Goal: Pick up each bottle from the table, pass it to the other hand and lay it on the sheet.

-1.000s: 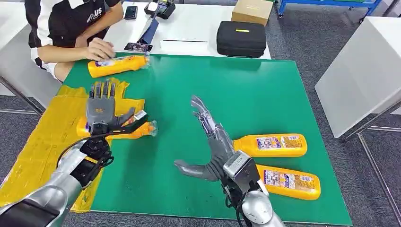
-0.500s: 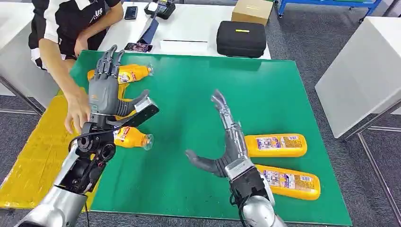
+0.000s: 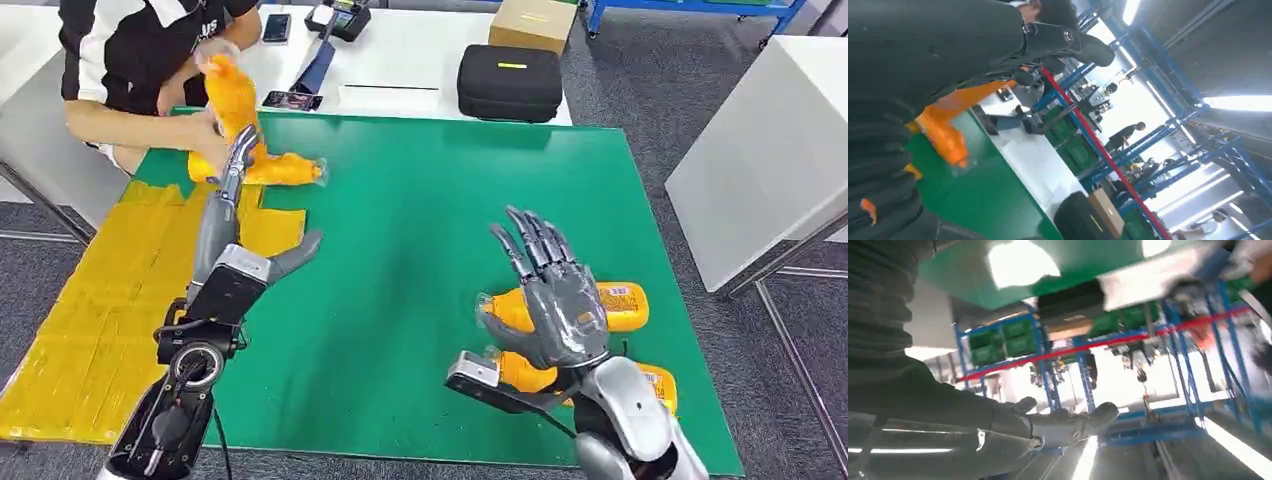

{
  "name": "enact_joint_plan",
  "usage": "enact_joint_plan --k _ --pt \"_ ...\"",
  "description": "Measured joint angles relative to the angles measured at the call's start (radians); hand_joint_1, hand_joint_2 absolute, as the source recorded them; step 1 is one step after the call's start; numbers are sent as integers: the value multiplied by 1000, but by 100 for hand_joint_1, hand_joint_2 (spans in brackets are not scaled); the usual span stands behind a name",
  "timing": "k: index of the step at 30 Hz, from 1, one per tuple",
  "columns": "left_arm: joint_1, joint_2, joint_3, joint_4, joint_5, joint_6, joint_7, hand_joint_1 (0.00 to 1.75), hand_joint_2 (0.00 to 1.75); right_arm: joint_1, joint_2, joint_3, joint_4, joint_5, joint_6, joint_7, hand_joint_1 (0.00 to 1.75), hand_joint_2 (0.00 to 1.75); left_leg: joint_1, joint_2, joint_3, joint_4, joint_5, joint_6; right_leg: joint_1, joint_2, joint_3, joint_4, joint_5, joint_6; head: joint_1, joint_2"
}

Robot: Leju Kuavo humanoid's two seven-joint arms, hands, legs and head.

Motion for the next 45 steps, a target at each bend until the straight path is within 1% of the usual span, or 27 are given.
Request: enact_joint_plan --k 4,7,12,16,22,28,32,34,35,42,45 --pt "32 -5 10 -16 8 -1 2 0 175 56 -75 -68 -23 -14 27 -8 0 175 0 0 -1 0 0 0 0 0 -1 0 0 0 0 0" --pt "39 -8 10 -23 10 -1 2 0 175 72 -99 -87 -33 -14 29 -12 0 175 0 0 -1 0 -1 0 0 0 -1 0 0 0 0 0" --pt "46 -13 12 -34 10 -12 2 0 175 104 -122 -123 -48 -10 83 -2 0 175 0 0 -1 0 0 0 0 0 -1 0 0 0 0 0" --pt "48 -14 24 -39 18 -31 3 0 175 148 -128 -208 -59 -25 125 -22 0 175 0 0 -1 0 -1 0 0 0 -1 0 0 0 0 0" --pt "47 -14 29 -36 29 -40 7 0 175 158 -120 -279 -51 -26 144 -40 0 175 0 0 -1 0 -1 0 0 0 -1 0 0 0 0 0" --pt "41 -14 39 -18 41 -48 9 0 175 129 -101 -305 -1 -6 145 -55 0 175 0 0 -1 0 0 0 0 0 -1 0 0 0 0 0" --pt "40 -14 39 -17 41 -48 9 0 175 126 -100 -305 2 -5 145 -55 0 175 0 0 -1 0 -1 0 0 0 -1 0 0 0 0 0" --pt "25 -14 45 15 52 -52 9 0 175 60 -83 -309 105 1 143 -82 0 175 0 0 -1 0 0 1 0 0 0 0 0 1 0 0" --pt "20 -16 47 24 52 -55 8 0 175 44 -79 -309 132 0 143 -87 0 175 0 0 -1 0 0 1 0 0 0 0 1 1 0 0" --pt "10 -17 50 50 63 -58 4 0 175 -42 -69 -291 274 -7 144 -111 0 175 0 0 -1 0 0 1 0 0 0 0 1 1 0 0" --pt "7 -17 50 57 66 -58 3 0 175 -62 -65 -281 316 -7 144 -113 0 175 0 0 -1 0 0 1 0 0 0 0 1 1 0 0"
